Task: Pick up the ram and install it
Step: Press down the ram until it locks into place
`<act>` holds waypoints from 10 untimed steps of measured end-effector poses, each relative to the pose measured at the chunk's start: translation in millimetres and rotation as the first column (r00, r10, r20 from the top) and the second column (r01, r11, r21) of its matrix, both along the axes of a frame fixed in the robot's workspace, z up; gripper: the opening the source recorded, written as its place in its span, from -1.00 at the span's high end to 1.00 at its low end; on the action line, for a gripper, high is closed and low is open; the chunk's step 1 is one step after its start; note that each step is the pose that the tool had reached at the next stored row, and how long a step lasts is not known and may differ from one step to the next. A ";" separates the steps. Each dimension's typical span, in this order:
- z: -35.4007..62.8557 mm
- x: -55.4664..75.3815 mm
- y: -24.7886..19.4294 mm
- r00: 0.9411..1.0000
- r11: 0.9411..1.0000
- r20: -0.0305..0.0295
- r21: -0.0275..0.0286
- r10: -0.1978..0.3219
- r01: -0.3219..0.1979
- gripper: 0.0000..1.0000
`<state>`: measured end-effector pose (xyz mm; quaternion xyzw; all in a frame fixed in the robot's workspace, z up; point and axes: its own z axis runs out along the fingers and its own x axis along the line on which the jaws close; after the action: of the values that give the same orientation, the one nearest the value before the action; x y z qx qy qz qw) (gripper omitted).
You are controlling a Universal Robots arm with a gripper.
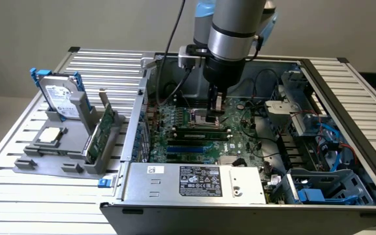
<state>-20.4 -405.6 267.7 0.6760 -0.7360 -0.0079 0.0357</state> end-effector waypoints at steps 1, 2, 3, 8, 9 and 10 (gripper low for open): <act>0.0 0.0 0.0 1.000 1.000 0.000 0.000 -0.016 0.016 0.79; 0.0 0.0 0.0 0.999 0.999 0.000 0.000 -0.032 0.032 0.79; 0.0 0.0 0.0 0.999 0.999 0.000 0.000 -0.050 0.050 0.79; 0.0 0.0 0.0 0.991 0.991 0.000 0.000 -0.133 0.133 0.79; 0.0 0.0 0.0 0.989 0.989 0.000 0.000 -0.150 0.150 0.79; 0.0 0.0 0.0 0.986 0.986 0.000 0.000 -0.165 0.165 0.79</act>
<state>-20.4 -405.6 267.7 0.6126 -0.7895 -0.0108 0.0349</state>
